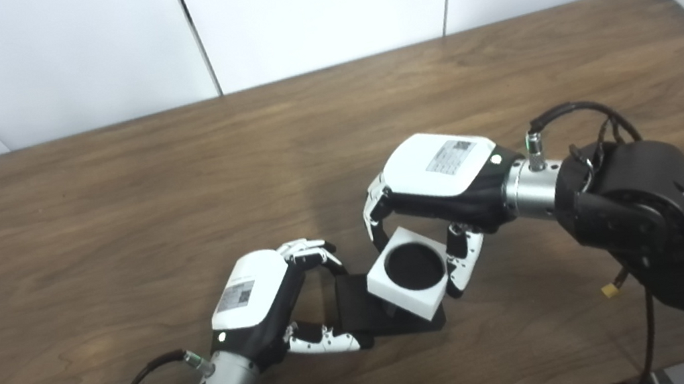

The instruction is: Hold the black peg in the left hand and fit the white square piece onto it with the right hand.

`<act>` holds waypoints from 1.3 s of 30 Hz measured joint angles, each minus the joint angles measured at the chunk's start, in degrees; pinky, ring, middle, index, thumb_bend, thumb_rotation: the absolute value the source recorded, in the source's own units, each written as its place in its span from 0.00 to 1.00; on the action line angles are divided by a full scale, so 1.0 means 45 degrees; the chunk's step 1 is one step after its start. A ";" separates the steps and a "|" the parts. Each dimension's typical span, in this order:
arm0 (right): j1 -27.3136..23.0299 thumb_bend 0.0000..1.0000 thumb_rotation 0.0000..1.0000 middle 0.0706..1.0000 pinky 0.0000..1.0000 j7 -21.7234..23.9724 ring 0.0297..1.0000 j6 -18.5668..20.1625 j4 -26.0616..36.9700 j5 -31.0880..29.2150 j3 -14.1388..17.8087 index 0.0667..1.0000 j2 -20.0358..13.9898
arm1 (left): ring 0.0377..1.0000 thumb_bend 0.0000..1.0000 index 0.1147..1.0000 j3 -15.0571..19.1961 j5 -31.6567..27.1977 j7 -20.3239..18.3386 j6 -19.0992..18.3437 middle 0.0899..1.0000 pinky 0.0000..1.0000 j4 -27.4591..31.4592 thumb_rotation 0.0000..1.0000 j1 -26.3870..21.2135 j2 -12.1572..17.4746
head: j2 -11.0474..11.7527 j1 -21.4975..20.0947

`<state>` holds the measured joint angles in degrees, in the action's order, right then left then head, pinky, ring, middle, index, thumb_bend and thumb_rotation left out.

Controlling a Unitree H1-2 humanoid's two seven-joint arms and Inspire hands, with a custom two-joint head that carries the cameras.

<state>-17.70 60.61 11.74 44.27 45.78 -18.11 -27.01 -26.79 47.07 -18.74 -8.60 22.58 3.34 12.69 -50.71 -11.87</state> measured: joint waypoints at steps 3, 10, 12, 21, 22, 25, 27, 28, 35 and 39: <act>0.0012 0.52 0.13 0.73 0.78 -0.0005 0.81 -0.0023 -0.0001 -0.0017 0.0005 0.45 0.0000 | 0.84 0.51 0.42 -0.0001 0.0000 -0.0001 0.0000 0.77 0.71 0.0006 0.06 0.0001 0.0000 | -0.0077 0.0019; 0.0044 0.52 0.15 0.72 0.77 -0.0029 0.81 -0.0046 0.0000 0.0060 0.0015 0.46 0.0002 | 0.84 0.51 0.42 0.0000 0.0000 -0.0003 0.0000 0.77 0.70 0.0006 0.06 0.0002 0.0000 | -0.0098 0.0000; 0.0047 0.86 0.23 0.73 0.77 -0.0025 0.81 -0.0040 0.0002 0.0076 0.0022 0.55 0.0003 | 0.83 0.51 0.42 0.0000 0.0000 -0.0003 0.0002 0.77 0.70 0.0006 0.06 0.0002 0.0001 | -0.0098 0.0000; 0.0044 1.00 0.33 0.73 0.78 0.0391 0.82 0.0006 0.0036 0.0216 0.0041 0.56 0.0015 | 0.81 0.76 0.58 -0.0168 0.0618 -0.0011 0.0025 0.76 0.72 0.0031 0.21 0.0004 0.0017 | -0.0156 0.0059; 0.0045 1.00 0.33 0.73 0.78 0.0407 0.82 0.0009 0.0036 0.0227 0.0044 0.56 0.0019 | 0.81 0.80 0.60 -0.0188 0.0693 -0.0005 0.0038 0.76 0.72 0.0032 0.23 0.0007 0.0017 | -0.0156 0.0059; 0.0045 1.00 0.33 0.73 0.78 0.0465 0.82 0.0084 0.0057 0.0243 0.0077 0.56 0.0036 | 0.81 0.84 0.67 -0.0263 0.1068 0.0002 0.0069 0.77 0.73 0.0035 0.25 0.0010 0.0009 | -0.0156 0.0059; 0.0045 1.00 0.33 0.73 0.78 0.0489 0.82 0.0135 0.0066 0.0268 0.0086 0.55 0.0044 | 0.82 0.88 0.71 -0.0301 0.1228 -0.0003 0.0064 0.78 0.74 0.0047 0.24 0.0010 0.0006 | -0.0234 0.0097; 0.0045 1.00 0.33 0.73 0.78 0.0493 0.82 0.0144 0.0073 0.0291 0.0089 0.55 0.0048 | 0.82 0.88 0.72 -0.0318 0.1334 -0.0016 0.0062 0.79 0.74 0.0059 0.24 0.0011 0.0006 | -0.0234 0.0098; 0.0045 1.00 0.33 0.73 0.78 0.0502 0.82 0.0150 0.0089 0.0371 0.0118 0.54 0.0049 | 0.85 0.99 0.79 -0.0391 0.1946 -0.0557 0.0037 0.82 0.85 0.0289 0.29 0.0012 0.0015 | -0.0254 0.0117; 0.0046 1.00 0.33 0.73 0.78 0.0501 0.81 0.0149 0.0089 0.0373 0.0129 0.54 0.0051 | 0.86 1.00 0.83 -0.0404 0.2229 -0.0962 0.0037 0.83 0.87 0.0440 0.35 0.0006 0.0037 | -0.0293 0.0195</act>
<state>-17.50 62.87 12.41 44.67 47.46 -17.54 -26.78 -28.61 57.11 -23.07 -8.43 24.56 3.37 12.86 -52.03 -10.99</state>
